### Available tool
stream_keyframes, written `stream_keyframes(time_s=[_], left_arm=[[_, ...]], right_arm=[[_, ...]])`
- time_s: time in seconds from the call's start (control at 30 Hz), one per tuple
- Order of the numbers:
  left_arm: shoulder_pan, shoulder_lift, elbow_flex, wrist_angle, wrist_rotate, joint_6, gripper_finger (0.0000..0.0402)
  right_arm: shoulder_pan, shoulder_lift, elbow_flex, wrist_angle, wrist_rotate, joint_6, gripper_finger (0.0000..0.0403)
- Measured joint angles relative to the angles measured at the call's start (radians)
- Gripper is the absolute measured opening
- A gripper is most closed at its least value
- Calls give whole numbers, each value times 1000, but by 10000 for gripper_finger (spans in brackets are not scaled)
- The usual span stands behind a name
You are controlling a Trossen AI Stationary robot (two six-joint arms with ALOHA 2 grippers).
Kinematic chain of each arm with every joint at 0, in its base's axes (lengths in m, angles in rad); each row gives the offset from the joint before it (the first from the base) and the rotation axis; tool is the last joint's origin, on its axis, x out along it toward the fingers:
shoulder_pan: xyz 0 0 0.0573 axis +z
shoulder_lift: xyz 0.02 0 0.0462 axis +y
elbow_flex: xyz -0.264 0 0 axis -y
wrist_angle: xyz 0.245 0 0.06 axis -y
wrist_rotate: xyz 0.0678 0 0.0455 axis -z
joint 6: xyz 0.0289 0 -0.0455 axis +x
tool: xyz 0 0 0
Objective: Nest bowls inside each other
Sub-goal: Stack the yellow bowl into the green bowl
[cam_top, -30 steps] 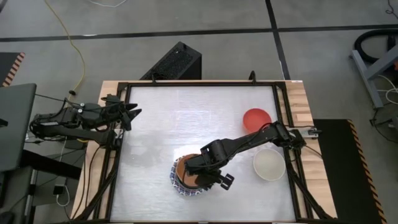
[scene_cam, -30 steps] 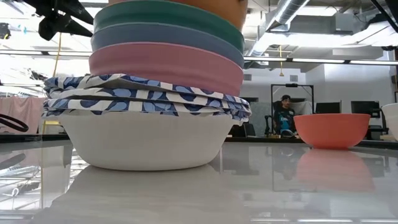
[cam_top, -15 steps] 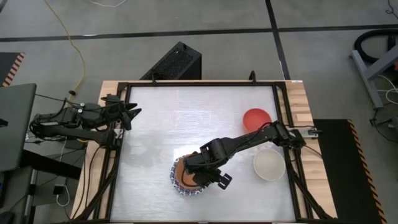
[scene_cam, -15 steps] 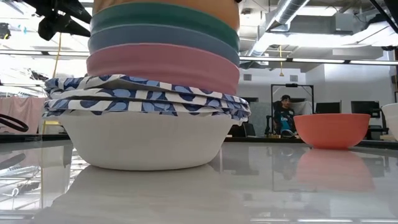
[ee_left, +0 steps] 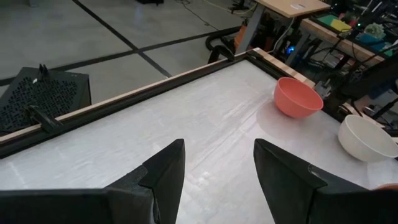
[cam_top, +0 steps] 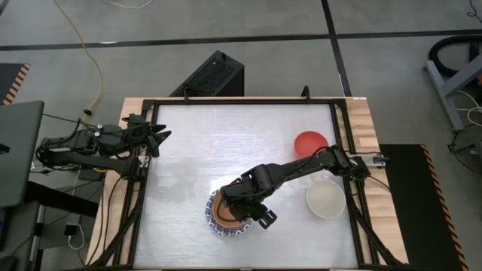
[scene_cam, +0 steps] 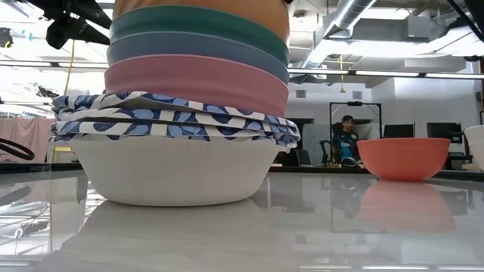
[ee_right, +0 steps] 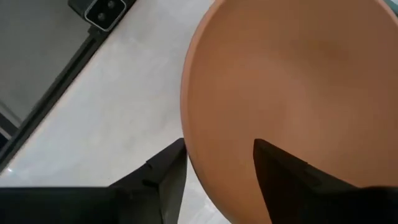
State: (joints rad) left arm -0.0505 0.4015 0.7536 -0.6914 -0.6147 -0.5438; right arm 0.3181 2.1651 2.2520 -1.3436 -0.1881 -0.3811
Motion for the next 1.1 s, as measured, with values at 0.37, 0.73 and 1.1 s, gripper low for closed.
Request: stream_keyframes(time_s=[0.37, 0.73, 1.1], left_arm=[[0, 0, 0, 0, 0, 1, 180], [0, 0, 0, 0, 1, 1, 180], [0, 0, 0, 0, 1, 1, 180]], right_arm=[[-6, -25, 0, 19, -51, 103, 181], [-7, -83, 1, 9, -48, 215, 171], [9, -84, 1, -4, -41, 216, 61]])
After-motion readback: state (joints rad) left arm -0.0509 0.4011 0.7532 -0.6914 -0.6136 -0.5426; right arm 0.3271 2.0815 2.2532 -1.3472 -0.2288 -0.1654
